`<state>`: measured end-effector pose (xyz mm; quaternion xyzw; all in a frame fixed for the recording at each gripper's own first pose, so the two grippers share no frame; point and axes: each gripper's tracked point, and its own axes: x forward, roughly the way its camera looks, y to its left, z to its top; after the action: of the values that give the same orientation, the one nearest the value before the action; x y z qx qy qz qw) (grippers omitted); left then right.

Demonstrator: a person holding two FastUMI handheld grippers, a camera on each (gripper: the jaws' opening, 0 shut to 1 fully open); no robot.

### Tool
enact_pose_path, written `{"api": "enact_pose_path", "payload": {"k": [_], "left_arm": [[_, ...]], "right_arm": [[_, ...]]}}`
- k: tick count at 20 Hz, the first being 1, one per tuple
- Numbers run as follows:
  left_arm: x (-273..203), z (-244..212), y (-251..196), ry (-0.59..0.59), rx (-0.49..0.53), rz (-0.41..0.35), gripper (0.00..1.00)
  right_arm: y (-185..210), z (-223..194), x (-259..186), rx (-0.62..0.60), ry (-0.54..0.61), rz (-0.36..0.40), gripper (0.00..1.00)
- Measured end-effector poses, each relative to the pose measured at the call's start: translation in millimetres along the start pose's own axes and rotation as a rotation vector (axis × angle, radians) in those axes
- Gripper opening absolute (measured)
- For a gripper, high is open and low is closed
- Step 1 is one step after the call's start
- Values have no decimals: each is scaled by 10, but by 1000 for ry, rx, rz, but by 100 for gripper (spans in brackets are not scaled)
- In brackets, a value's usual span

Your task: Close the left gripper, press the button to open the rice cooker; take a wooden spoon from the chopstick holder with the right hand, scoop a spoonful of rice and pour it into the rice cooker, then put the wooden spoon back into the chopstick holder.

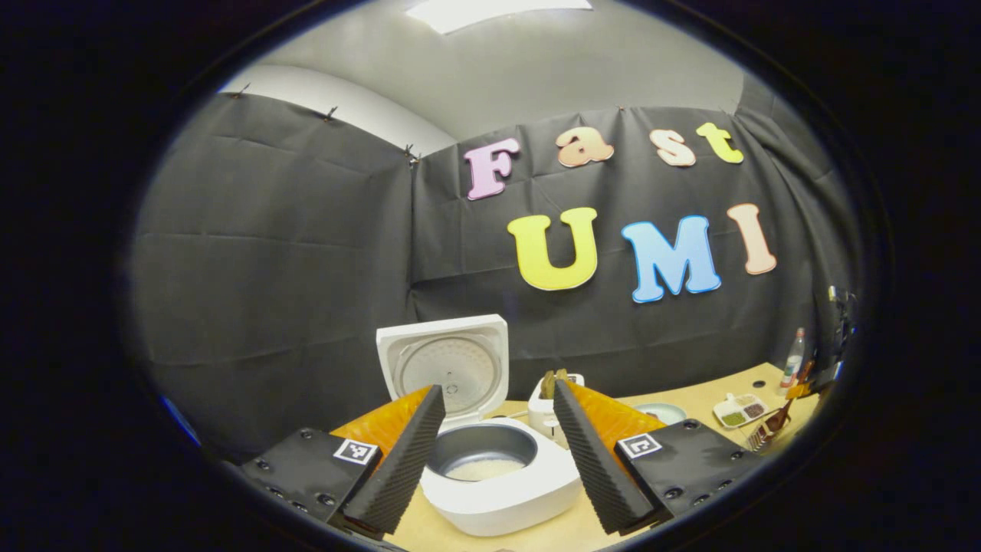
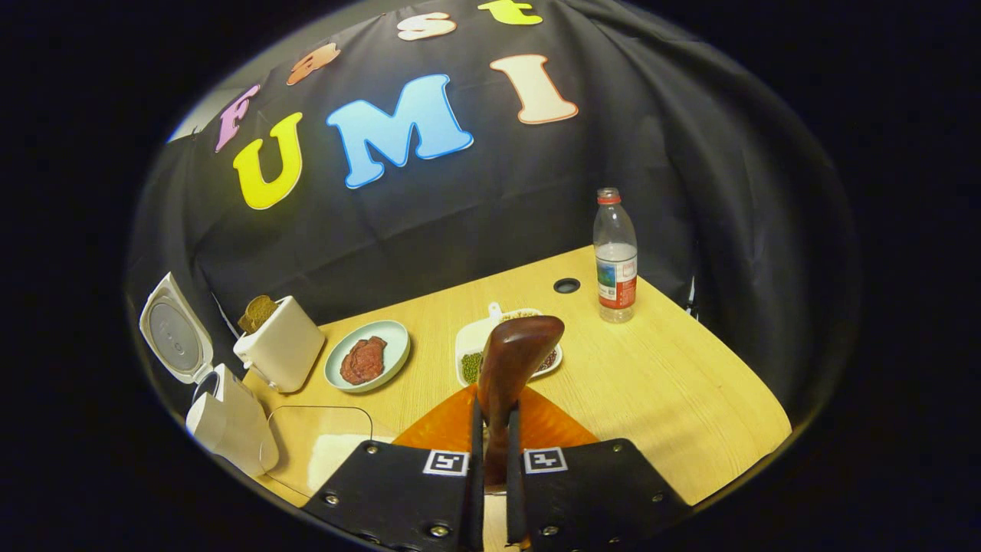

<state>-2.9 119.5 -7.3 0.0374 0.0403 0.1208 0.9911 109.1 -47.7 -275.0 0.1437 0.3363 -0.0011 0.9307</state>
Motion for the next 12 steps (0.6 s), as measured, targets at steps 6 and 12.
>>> {"api": "enact_pose_path", "payload": {"k": [6,12], "left_arm": [[174,31,96,-5,4,16,100],[616,187,363,-4,10,69,94]], "right_arm": [[-97,333,-310,-58,-117,-40,75],[-226,815,-883,-155,-287,-128,100]]}}
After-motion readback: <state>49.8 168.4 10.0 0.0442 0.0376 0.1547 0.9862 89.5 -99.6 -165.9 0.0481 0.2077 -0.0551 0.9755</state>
